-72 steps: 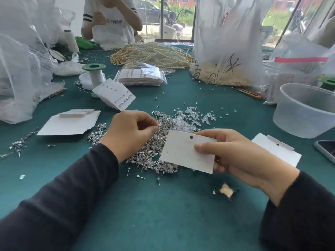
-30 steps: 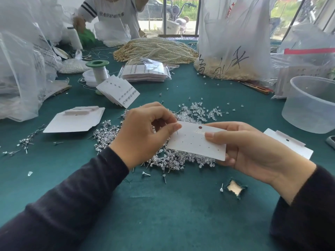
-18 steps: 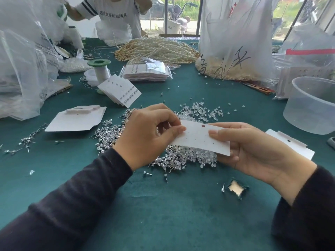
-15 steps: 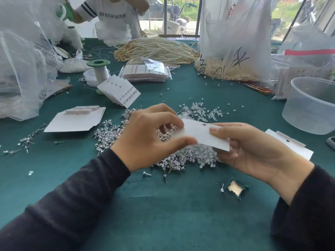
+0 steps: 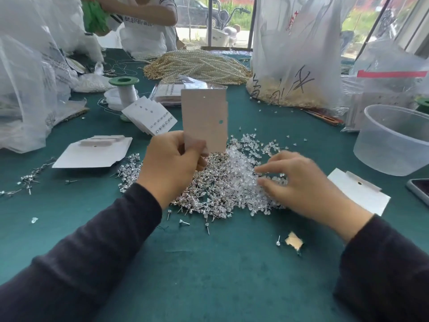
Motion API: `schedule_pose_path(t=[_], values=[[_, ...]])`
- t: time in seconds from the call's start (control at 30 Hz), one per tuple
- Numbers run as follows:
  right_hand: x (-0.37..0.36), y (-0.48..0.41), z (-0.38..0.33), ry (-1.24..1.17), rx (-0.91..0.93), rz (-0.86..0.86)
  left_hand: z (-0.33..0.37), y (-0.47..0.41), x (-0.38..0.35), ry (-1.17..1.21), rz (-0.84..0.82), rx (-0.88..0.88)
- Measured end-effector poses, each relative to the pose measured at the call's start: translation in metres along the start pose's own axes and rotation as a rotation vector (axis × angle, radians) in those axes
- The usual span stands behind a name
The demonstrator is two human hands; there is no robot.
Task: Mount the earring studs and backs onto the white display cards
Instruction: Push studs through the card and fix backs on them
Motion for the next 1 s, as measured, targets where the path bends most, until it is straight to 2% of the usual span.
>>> schedule_pose_path(t=[0.07, 0.13, 0.33, 0.5, 0.67, 1.0], values=[[-0.006, -0.002, -0.001, -0.034, -0.015, -0.048, 0.001, -0.001, -0.001, 0.177, -0.034, 0.167], [-0.007, -0.005, -0.003, -0.060, -0.012, 0.017, 0.005, 0.001, -0.005, 0.317, -0.100, 0.313], [-0.008, -0.008, -0.006, -0.059, -0.028, 0.121, 0.016, 0.008, -0.019, 0.416, -0.217, 0.516], [-0.002, -0.004, -0.007, -0.170, -0.048, 0.207, 0.009, 0.015, -0.030, 0.404, -0.207, 0.469], [-0.004, -0.001, -0.005, -0.294, -0.085, 0.188, 0.005, 0.012, -0.026, 0.455, -0.205, 0.441], [-0.002, 0.003, -0.012, -0.272, -0.122, 0.280, 0.003, 0.016, -0.031, 0.477, -0.206, 0.427]])
Point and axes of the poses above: each hand's wrist, its own y-axis away from the middle knuckle, its own x-axis out of the back of the hand, z = x × y, the point moved 1 cm from there along -y, towards the middle knuckle, and after that the axes turned 12 degrees about x, right-handed, at the moved point
